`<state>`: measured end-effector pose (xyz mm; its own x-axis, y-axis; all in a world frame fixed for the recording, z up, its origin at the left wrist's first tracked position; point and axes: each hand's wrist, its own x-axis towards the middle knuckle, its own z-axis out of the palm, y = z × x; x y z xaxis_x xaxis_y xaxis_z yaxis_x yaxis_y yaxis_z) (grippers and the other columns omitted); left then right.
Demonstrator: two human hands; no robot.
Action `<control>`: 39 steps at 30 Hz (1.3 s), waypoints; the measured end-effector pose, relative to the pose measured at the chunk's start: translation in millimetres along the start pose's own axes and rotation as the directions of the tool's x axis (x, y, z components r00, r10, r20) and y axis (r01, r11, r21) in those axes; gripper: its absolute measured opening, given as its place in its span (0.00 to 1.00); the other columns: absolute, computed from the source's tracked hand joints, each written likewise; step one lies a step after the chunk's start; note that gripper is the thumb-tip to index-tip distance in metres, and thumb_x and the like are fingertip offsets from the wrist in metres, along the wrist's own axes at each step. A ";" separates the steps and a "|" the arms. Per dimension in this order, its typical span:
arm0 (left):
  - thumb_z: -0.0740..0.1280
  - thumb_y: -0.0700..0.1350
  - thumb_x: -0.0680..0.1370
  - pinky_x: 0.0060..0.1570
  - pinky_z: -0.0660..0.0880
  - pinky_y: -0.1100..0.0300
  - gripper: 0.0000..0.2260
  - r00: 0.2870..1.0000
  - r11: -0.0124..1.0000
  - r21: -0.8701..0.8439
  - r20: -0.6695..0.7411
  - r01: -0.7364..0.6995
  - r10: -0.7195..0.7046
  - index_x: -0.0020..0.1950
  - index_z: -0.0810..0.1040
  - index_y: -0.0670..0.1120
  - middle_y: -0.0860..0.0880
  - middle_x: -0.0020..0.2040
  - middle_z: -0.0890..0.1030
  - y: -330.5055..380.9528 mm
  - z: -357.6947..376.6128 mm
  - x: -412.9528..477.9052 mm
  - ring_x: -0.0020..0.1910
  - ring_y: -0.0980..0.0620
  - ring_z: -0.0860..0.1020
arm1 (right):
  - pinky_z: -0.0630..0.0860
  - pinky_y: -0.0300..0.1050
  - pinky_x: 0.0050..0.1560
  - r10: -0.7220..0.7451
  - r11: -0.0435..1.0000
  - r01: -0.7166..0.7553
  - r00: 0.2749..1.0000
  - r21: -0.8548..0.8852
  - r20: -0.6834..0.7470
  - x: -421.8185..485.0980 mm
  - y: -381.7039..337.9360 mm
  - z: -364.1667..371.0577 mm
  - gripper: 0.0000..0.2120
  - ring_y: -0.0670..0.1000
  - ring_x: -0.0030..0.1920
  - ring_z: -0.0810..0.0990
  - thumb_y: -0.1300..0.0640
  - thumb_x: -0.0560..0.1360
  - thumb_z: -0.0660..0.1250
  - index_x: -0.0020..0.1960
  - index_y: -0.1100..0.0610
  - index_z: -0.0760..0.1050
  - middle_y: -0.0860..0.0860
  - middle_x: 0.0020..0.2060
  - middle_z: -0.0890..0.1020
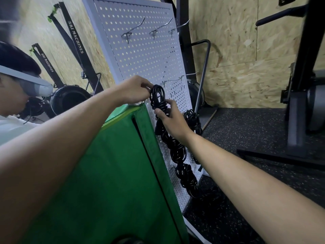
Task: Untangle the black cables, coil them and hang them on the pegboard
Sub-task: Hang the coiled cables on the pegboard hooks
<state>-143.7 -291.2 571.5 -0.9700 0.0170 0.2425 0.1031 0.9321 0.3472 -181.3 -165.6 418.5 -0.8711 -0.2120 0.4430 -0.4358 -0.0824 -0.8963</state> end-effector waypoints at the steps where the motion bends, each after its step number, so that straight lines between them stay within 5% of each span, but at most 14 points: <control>1: 0.62 0.35 0.79 0.38 0.72 0.61 0.16 0.996 1.000 0.028 -0.087 -0.011 0.014 0.62 0.85 0.47 0.45 0.49 0.85 1.1 -1.5 -0.3 0.43 0.48 0.80 | 0.79 0.46 0.47 -0.006 1.000 0.006 1.000 -0.014 0.012 1.1 -1.2 -0.6 0.18 0.52 0.48 0.84 0.53 0.84 0.66 0.71 0.55 0.66 0.53 0.52 0.85; 5: 0.65 0.37 0.81 0.38 0.76 0.68 0.13 0.962 0.996 0.068 -0.260 -0.062 0.078 0.60 0.86 0.47 0.48 0.55 0.86 1.6 -4.1 -0.3 0.50 0.52 0.83 | 0.81 0.48 0.51 -0.020 0.997 0.021 1.000 -0.075 0.010 5.1 -4.0 -2.0 0.19 0.51 0.50 0.84 0.52 0.82 0.69 0.70 0.54 0.70 0.50 0.53 0.84; 10: 0.63 0.38 0.81 0.28 0.66 0.76 0.16 0.968 0.983 0.148 -0.213 -0.105 0.136 0.63 0.85 0.48 0.49 0.57 0.85 7.2 -3.9 -3.9 0.33 0.63 0.72 | 0.82 0.51 0.54 -0.050 0.992 0.049 0.999 -0.117 -0.005 5.9 1.6 -6.9 0.21 0.51 0.51 0.86 0.52 0.80 0.72 0.72 0.53 0.73 0.48 0.52 0.83; 15: 0.63 0.37 0.80 0.45 0.71 0.66 0.14 0.941 0.981 0.164 -0.304 -0.101 0.148 0.60 0.86 0.46 0.49 0.55 0.84 18.6 -1.4 -16.6 0.50 0.52 0.80 | 0.76 0.46 0.59 -0.024 0.982 0.023 1.000 -0.187 -0.002 -4.2 -2.7 -26.9 0.30 0.50 0.61 0.79 0.49 0.79 0.74 0.77 0.52 0.67 0.51 0.61 0.80; 19: 0.63 0.37 0.78 0.47 0.73 0.67 0.14 0.891 0.943 0.229 -0.330 -0.243 0.310 0.58 0.86 0.45 0.49 0.53 0.85 42.0 15.6 -32.6 0.49 0.53 0.79 | 0.76 0.43 0.60 -0.011 0.967 0.009 1.000 -0.254 -0.005 -26.3 -6.7 -56.8 0.27 0.51 0.61 0.80 0.52 0.78 0.75 0.74 0.54 0.71 0.53 0.61 0.80; 23: 0.63 0.39 0.77 0.54 0.80 0.52 0.14 0.892 0.908 0.243 -0.222 -0.341 0.394 0.56 0.86 0.46 0.49 0.52 0.85 68.0 58.1 -41.8 0.49 0.51 0.80 | 0.78 0.48 0.59 0.028 0.893 -0.033 0.999 -0.450 -0.018 -48.9 -7.4 -101.8 0.22 0.52 0.55 0.82 0.54 0.77 0.76 0.68 0.56 0.76 0.52 0.55 0.83; 27: 0.67 0.40 0.76 0.55 0.79 0.50 0.12 0.917 0.914 0.187 -0.108 -0.361 0.384 0.56 0.86 0.45 0.47 0.51 0.85 85.8 104.4 -44.1 0.51 0.46 0.81 | 0.72 0.43 0.50 0.097 0.763 -0.054 0.995 -0.644 0.032 -80.0 -9.7 -159.2 0.22 0.53 0.53 0.80 0.57 0.76 0.76 0.68 0.59 0.76 0.54 0.55 0.82; 33: 0.71 0.45 0.79 0.53 0.78 0.52 0.12 0.946 0.943 0.116 0.136 -0.311 0.295 0.61 0.83 0.44 0.46 0.54 0.83 81.8 201.8 -50.3 0.53 0.46 0.79 | 0.74 0.61 0.65 0.236 0.379 -0.055 0.971 -0.924 0.040 -129.3 17.6 -230.9 0.26 0.59 0.68 0.74 0.50 0.78 0.73 0.73 0.54 0.72 0.56 0.66 0.77; 39: 0.73 0.49 0.77 0.55 0.80 0.49 0.14 0.893 0.972 0.023 0.400 -0.235 0.207 0.61 0.83 0.46 0.45 0.56 0.84 62.3 328.9 -66.0 0.54 0.45 0.81 | 0.73 0.57 0.67 0.453 0.258 -0.148 0.892 -0.955 -0.016 -187.2 78.1 -251.8 0.29 0.60 0.70 0.72 0.48 0.78 0.74 0.75 0.54 0.70 0.56 0.68 0.74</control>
<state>-145.6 -115.3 279.1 -0.9330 0.3524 -0.0736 0.3233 0.9101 0.2592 -109.3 112.8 270.7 -0.9774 -0.2112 -0.0104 -0.2001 0.9398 -0.2770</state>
